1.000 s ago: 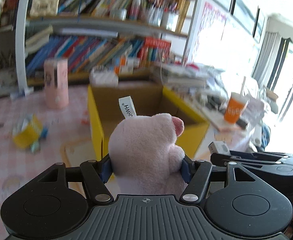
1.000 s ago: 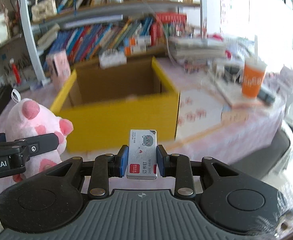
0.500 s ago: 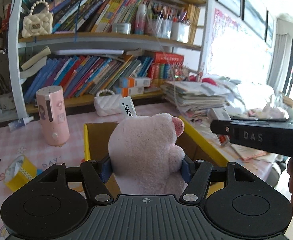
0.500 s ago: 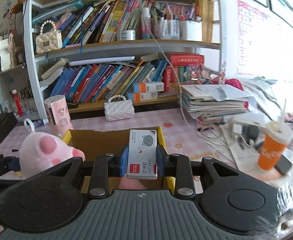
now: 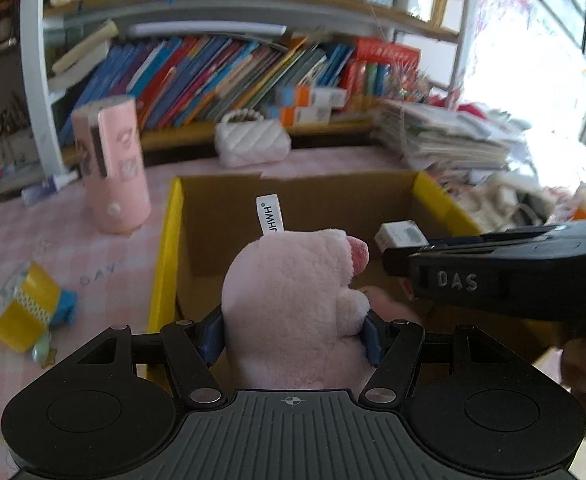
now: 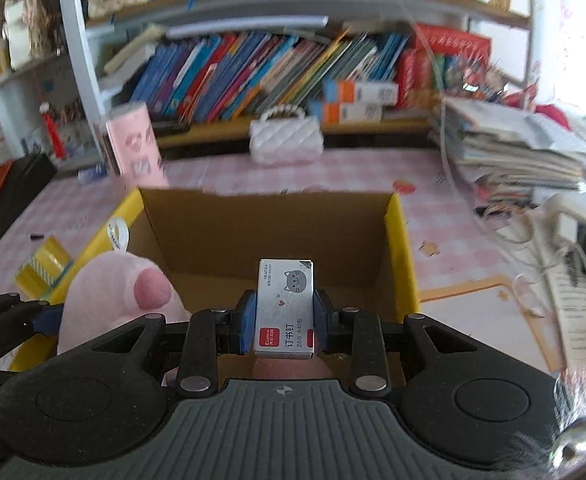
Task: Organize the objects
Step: 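Lower the pig and white box into the yellow box and open both tools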
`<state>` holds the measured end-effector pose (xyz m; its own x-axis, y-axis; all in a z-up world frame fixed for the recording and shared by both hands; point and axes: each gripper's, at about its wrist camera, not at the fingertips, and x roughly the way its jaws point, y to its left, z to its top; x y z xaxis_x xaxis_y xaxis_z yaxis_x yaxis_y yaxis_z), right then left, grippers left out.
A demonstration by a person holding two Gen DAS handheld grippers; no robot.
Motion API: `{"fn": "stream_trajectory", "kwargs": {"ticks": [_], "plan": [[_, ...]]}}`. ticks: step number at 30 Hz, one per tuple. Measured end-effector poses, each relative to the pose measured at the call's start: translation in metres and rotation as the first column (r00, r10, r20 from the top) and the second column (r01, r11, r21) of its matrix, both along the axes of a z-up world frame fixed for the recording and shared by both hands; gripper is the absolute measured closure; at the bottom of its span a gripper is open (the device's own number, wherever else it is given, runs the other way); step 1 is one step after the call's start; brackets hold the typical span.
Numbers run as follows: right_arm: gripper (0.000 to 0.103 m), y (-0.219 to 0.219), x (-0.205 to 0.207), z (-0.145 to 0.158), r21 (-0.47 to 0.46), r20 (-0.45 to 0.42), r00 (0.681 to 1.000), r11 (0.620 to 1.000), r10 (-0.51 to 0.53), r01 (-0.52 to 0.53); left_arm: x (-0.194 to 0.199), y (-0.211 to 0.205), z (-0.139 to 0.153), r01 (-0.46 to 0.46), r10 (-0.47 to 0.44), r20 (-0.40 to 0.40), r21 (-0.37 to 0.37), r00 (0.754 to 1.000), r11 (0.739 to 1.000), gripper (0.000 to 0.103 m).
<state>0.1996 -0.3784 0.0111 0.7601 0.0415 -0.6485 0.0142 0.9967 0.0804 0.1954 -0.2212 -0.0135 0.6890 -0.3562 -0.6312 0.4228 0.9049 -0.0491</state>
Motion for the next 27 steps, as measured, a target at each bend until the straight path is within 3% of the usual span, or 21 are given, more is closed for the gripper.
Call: {"fn": "stream_trajectory", "kwargs": {"ticks": [13,20,27], "plan": [[0.075,0.004,0.031,-0.023,0.016,-0.146,0.984,0.995,0.103,-0.102,0.001,-0.02,-0.008,0.057,-0.061,0.027,0.137,0.998,0.989,0.033],[0.074,0.002,0.035,-0.024,0.034,-0.163,0.981,0.995,0.103,-0.098,0.0,-0.018,-0.004,0.053,-0.059,0.051,0.115,0.997,0.992,0.019],[0.066,-0.001,0.027,-0.014,0.038,-0.11,0.992,0.997,0.067,-0.063,-0.009,-0.01,0.009,0.047,-0.054,0.09,0.077,0.995,0.996,0.019]]}}
